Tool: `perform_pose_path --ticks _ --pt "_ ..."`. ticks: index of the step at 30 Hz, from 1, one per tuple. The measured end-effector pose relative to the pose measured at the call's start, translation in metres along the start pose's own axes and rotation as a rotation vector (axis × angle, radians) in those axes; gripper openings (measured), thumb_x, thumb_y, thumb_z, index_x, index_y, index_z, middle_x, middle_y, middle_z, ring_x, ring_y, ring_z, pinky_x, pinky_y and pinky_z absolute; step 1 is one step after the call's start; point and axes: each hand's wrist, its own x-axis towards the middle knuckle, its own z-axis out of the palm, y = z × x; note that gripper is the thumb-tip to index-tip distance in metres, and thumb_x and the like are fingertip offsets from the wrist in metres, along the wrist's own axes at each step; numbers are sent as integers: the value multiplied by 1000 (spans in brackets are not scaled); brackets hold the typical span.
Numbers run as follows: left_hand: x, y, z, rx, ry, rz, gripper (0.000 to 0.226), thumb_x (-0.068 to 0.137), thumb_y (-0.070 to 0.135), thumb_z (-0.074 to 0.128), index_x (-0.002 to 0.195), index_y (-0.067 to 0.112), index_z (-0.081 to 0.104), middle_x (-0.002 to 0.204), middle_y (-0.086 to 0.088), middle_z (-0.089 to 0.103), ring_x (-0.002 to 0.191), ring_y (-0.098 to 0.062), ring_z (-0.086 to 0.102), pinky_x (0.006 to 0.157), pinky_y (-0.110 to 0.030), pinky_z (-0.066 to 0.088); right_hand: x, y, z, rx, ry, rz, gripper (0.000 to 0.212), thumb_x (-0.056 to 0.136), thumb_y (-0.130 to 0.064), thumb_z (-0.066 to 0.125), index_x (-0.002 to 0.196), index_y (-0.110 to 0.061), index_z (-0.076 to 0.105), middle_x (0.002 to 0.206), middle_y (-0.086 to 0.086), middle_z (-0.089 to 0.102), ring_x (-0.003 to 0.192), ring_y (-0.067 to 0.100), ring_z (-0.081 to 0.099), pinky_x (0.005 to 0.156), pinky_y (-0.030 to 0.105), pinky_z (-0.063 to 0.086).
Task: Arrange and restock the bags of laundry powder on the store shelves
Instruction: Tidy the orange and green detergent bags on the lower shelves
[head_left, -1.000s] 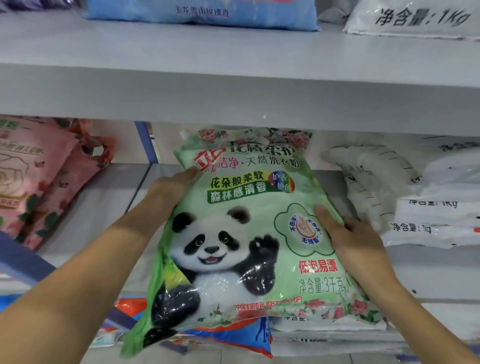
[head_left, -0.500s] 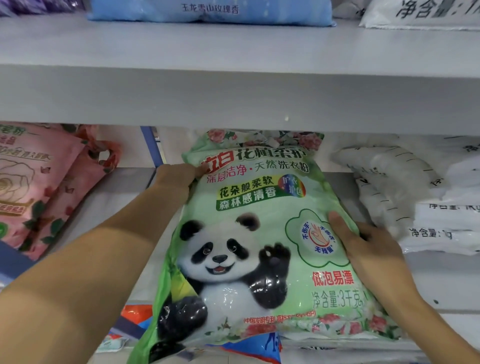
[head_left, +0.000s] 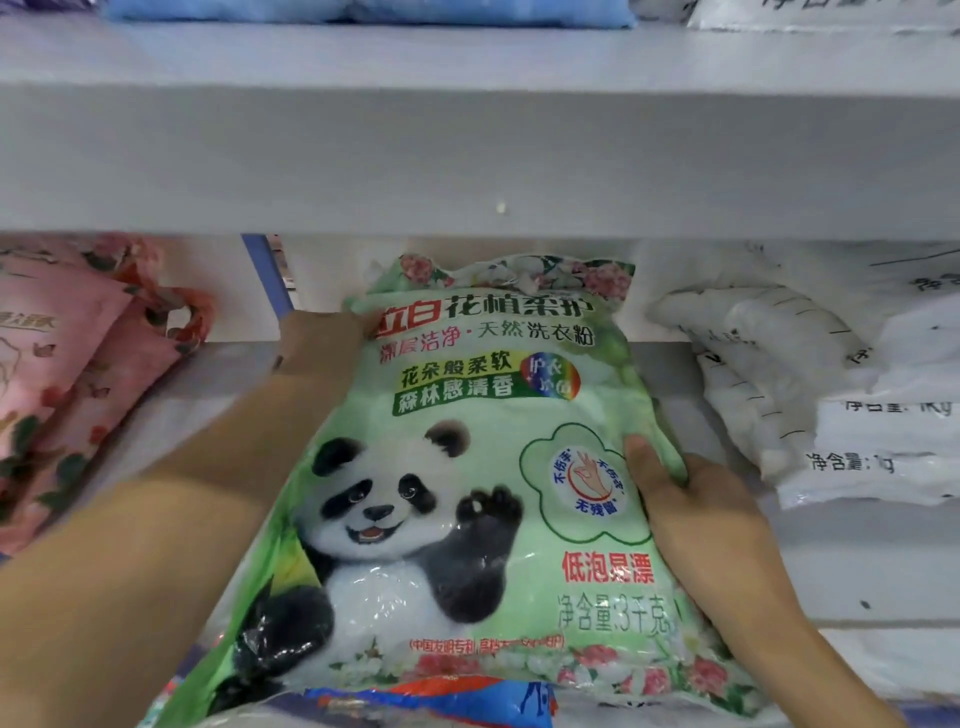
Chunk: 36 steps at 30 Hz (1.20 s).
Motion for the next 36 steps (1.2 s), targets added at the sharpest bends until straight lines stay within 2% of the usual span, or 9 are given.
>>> perform_pose_path --ticks 5,9,12,15,17,19,21,28,36 --pt "-94 -32 -4 571 -151 454 78 98 61 40 158 15 16 163 -15 19 148 -46 24 117 -55 33 7 3 5 -71 -10 7 62 98 -66 41 85 -10 62 78 10 68 76 26 64 66 36 44" --pt "-117 -72 -28 835 -427 684 92 80 85 -20 158 45 8 168 12 -2 156 -15 -15 128 -43 -4 13 4 3 -46 -47 -6 62 98 -66 42 85 -12 68 73 6 72 73 25 70 66 35 52" --pt "-119 -66 -34 694 -398 566 76 88 84 4 156 51 17 167 18 -2 155 -13 -17 125 -33 -13 5 -3 0 -109 87 -115 41 100 -51 55 96 -11 57 83 -3 63 85 26 66 61 30 42" --pt "-152 -70 -38 813 -382 580 71 92 80 5 156 51 0 165 17 -17 150 -8 -29 121 -31 -17 -27 -16 -7 -270 153 -536 53 92 -47 67 134 -18 53 129 0 58 124 27 54 95 34 48" --pt "-183 -82 -53 816 -407 655 73 89 83 5 154 53 -10 164 21 -21 150 -1 -25 123 -29 -14 -56 -19 -10 -444 -160 -590 82 90 -70 57 158 -40 24 169 -12 18 156 15 16 123 31 20" --pt "-199 -95 -71 791 -434 672 77 87 85 11 153 54 -14 163 26 -24 149 4 -24 125 -30 -9 -76 -4 -9 -629 -335 -552 97 86 -86 39 155 -50 -20 162 -23 -33 152 7 -30 124 33 -11" --pt "-202 -99 -81 817 -444 672 80 86 88 13 153 55 -15 162 26 -25 149 3 -25 127 -34 -5 -84 11 -8 -666 -318 -535 93 87 -86 29 147 -53 -34 154 -25 -45 146 8 -39 126 39 -14" --pt "-208 -77 -85 1007 -540 574 93 84 87 13 155 39 -23 165 8 -27 155 -17 -19 127 -36 -1 -98 -6 -12 -662 -323 -393 87 100 -62 45 157 -46 -18 166 -14 -28 155 19 -22 123 42 -11" --pt "-259 -43 -116 1050 -493 507 69 99 60 39 158 26 23 162 2 32 148 -28 28 117 -47 35 -143 -50 -43 -608 -390 -289 68 103 -55 47 162 -31 23 171 -4 15 158 25 15 126 43 21"
